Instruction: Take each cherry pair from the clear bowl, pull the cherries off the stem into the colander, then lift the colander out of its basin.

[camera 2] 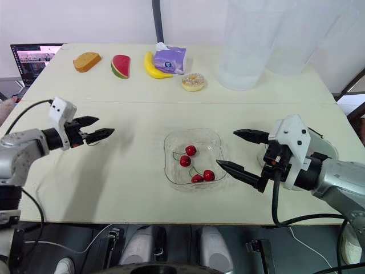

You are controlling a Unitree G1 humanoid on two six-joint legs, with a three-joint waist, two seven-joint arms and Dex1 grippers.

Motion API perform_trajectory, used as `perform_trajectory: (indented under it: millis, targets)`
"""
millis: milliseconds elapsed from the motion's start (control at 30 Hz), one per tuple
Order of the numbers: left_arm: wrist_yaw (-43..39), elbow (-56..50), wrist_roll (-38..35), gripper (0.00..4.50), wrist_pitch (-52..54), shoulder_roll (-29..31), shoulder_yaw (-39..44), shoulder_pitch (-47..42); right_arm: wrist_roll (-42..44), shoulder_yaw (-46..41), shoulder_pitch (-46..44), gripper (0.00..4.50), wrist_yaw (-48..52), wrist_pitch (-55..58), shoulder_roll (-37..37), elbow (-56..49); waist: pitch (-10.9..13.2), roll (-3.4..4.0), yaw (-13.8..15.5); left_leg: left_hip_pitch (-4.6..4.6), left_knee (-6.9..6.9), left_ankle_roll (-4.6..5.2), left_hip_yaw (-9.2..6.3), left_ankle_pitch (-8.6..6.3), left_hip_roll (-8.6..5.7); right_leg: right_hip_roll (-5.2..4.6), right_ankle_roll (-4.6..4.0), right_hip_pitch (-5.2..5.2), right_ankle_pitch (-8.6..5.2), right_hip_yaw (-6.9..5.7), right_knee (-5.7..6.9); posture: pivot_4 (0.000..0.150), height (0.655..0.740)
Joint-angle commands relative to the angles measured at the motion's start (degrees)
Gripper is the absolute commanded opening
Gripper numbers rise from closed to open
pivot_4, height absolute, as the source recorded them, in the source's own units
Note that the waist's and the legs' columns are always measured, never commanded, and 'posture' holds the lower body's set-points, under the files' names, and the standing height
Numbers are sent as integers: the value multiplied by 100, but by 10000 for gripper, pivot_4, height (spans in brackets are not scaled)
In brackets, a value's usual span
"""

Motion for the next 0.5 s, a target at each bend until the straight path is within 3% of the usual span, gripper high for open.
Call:
perform_trajectory:
  millis: [33, 233, 500]
  targets:
    - [-674, -727, -634, 44659, 118, 224, 282, -166, -14, -387, 177, 45000, 58, -75, -37, -16, 0, 1, 1, 0, 0, 0, 1, 0, 0, 0, 0, 0, 0, 0, 0, 1500, 7400]
    - [-2110, -1498, -1296, 44659, -79, 764, 502, 339, -205, -1298, 1147, 45000, 366, 97, -27, 25, -1, 2, -19, 4, -1, -5, 1, 3, 1, 5, 0, 3, 0, 2, 0, 1500, 7400]
    - [-2221, -2085, -1364, 44659, -477, 634, 497, 820, -435, -1902, 1893, 45000, 612, 19, 76, -52, -1, 2, -3, 10, 0, -6, 0, 3, 1, 8, 0, 13, 0, 4, -1, 1500, 7400]
